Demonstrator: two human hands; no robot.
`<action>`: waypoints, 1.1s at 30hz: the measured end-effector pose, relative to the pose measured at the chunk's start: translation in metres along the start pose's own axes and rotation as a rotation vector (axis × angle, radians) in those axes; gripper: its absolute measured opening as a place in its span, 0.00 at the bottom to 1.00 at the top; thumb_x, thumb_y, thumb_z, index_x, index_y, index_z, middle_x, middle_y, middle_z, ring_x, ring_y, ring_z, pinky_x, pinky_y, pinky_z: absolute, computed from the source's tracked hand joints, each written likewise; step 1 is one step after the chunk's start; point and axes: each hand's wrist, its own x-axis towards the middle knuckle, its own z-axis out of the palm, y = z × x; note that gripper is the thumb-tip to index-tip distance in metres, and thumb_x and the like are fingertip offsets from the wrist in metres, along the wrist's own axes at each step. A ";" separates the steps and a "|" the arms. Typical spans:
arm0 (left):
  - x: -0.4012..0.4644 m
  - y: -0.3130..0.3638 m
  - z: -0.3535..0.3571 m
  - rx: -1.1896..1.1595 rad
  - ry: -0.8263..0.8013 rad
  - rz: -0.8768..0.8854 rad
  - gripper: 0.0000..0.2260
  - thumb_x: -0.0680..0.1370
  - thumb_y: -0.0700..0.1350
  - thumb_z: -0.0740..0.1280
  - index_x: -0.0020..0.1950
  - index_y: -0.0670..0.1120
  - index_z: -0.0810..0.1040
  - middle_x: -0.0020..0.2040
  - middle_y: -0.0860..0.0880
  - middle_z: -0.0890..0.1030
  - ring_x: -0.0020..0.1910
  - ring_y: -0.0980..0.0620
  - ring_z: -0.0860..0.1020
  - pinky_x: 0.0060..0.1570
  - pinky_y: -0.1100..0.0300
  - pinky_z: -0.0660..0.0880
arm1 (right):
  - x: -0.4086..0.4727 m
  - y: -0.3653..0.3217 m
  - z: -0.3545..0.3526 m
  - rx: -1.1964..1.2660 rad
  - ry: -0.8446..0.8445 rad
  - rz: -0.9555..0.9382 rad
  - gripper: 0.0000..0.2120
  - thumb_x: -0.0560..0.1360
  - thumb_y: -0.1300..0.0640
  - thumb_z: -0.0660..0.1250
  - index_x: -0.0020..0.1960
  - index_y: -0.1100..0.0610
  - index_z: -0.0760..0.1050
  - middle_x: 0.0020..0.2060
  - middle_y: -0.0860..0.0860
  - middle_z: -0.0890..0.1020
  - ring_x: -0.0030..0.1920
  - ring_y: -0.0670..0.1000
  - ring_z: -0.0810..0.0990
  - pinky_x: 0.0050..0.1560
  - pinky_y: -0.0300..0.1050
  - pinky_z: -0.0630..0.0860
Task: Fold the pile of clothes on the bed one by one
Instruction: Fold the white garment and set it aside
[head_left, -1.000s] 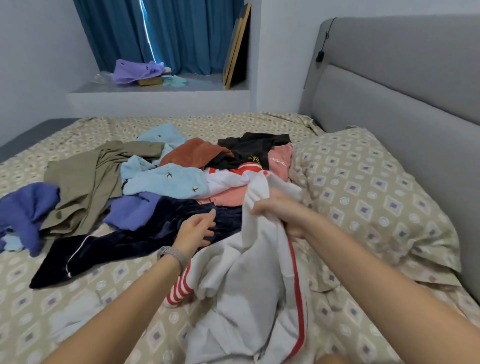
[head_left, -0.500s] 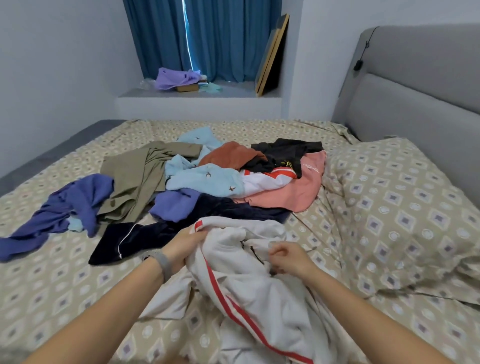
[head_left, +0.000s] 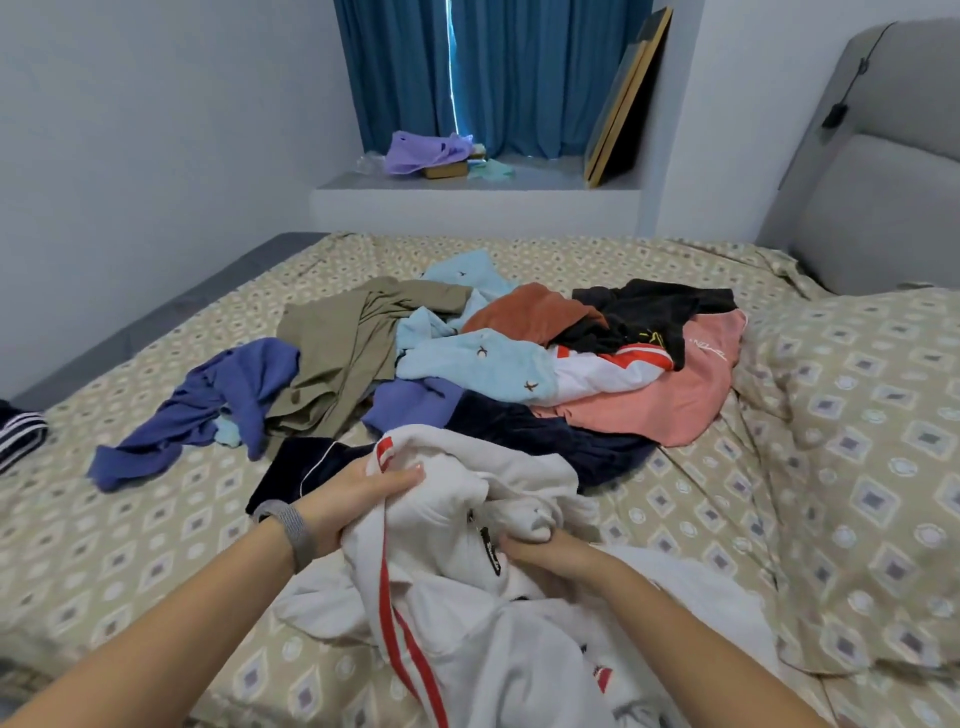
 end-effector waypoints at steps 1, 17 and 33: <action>0.002 -0.004 -0.003 0.041 0.009 0.013 0.38 0.51 0.58 0.83 0.58 0.48 0.79 0.53 0.46 0.85 0.51 0.48 0.83 0.47 0.57 0.79 | 0.012 -0.003 0.004 0.094 0.025 -0.034 0.30 0.61 0.32 0.74 0.56 0.48 0.78 0.46 0.44 0.84 0.48 0.43 0.80 0.54 0.38 0.77; 0.016 -0.082 -0.038 0.569 0.061 -0.034 0.21 0.78 0.36 0.63 0.66 0.58 0.67 0.61 0.54 0.76 0.62 0.52 0.75 0.61 0.58 0.72 | 0.030 -0.007 0.001 0.505 0.023 0.034 0.27 0.68 0.41 0.75 0.63 0.53 0.77 0.55 0.50 0.83 0.55 0.51 0.82 0.59 0.48 0.78; -0.056 0.046 0.075 0.513 -0.040 0.409 0.18 0.76 0.44 0.72 0.63 0.54 0.72 0.56 0.59 0.79 0.53 0.65 0.78 0.55 0.68 0.74 | -0.176 -0.040 -0.100 0.355 0.169 -0.449 0.21 0.69 0.44 0.71 0.60 0.50 0.76 0.53 0.49 0.83 0.54 0.48 0.81 0.54 0.43 0.76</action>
